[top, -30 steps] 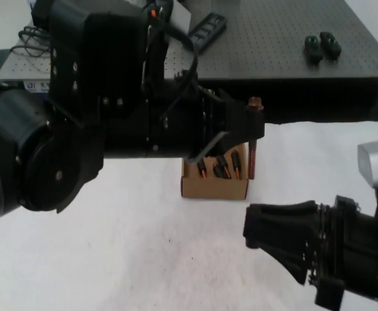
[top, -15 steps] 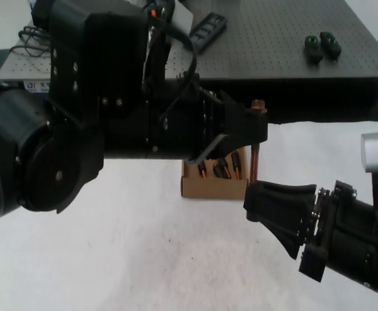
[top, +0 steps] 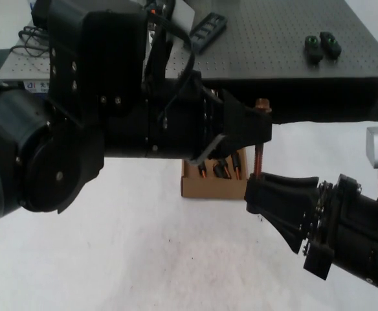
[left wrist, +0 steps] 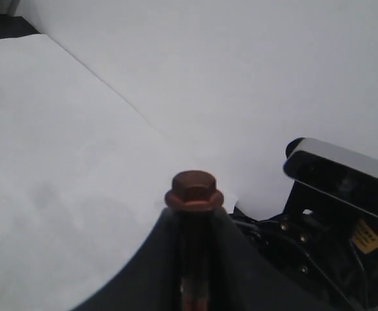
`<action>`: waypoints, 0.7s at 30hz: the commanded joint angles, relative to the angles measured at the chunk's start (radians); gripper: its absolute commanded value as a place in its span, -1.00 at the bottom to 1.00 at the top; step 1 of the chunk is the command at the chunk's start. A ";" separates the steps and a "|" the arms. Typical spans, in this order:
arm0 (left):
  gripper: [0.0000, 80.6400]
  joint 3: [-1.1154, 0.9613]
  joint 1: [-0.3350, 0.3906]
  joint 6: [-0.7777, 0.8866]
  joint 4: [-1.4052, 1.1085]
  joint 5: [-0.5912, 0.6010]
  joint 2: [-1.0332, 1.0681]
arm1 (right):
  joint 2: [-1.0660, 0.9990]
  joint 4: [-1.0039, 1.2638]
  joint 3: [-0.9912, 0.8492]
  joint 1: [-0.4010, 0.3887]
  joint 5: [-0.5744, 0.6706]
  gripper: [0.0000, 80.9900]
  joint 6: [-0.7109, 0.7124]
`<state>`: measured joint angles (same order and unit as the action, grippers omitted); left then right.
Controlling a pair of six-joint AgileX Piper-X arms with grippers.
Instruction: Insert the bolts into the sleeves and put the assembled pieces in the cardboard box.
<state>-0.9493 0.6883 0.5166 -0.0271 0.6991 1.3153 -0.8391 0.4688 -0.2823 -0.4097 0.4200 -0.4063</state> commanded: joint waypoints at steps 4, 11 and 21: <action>-0.98 -0.003 -0.002 -0.004 -0.005 0.050 -0.013 | -0.001 0.041 -0.015 0.000 -0.053 -0.96 -0.001; -0.98 -0.003 -0.002 -0.054 -0.005 0.128 -0.013 | -0.001 0.069 -0.015 0.000 -0.074 -0.96 -0.006; 0.18 -0.003 -0.002 -0.108 -0.005 0.127 -0.013 | -0.001 0.109 -0.015 0.000 -0.141 -0.96 -0.001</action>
<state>-0.9493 0.6843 0.4272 -0.0276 0.8043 1.3153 -0.8391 0.5292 -0.2823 -0.4120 0.3099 -0.4078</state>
